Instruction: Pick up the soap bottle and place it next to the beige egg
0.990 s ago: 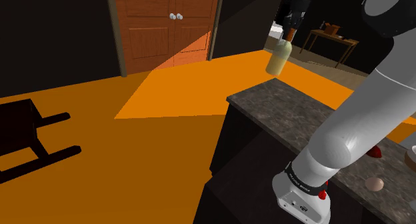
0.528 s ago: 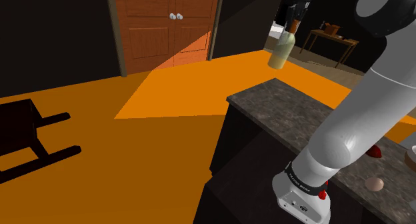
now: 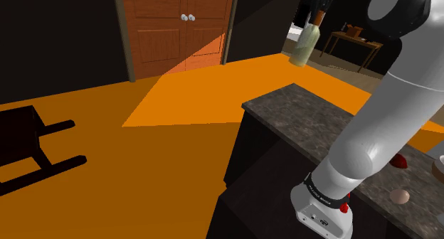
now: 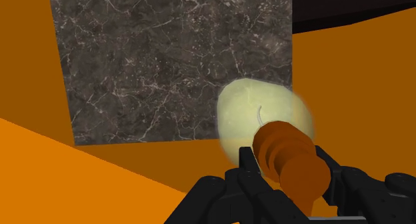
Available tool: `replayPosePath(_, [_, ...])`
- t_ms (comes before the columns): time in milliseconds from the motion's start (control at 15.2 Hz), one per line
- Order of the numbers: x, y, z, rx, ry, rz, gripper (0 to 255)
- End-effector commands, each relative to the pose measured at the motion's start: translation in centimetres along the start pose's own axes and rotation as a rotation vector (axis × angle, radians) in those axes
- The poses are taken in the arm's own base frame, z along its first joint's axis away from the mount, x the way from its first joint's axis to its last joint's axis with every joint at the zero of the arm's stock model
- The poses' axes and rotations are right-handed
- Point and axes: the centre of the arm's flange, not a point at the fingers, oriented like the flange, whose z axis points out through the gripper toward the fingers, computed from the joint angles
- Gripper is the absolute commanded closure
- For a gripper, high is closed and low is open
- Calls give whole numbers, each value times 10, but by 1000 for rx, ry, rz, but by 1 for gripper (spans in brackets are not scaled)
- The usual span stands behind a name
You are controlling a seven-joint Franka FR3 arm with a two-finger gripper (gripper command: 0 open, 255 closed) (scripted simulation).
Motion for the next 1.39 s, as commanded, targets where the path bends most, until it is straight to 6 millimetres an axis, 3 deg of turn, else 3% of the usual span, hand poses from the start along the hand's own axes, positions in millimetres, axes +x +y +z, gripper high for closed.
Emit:
replayPosePath(0, [-1,0,-11,0,0,0,255])
replayPosePath(132, [-1,0,-18,0,0,0,255])
replayPosePath(1320, [-237,-24,-11,0,0,0,255])
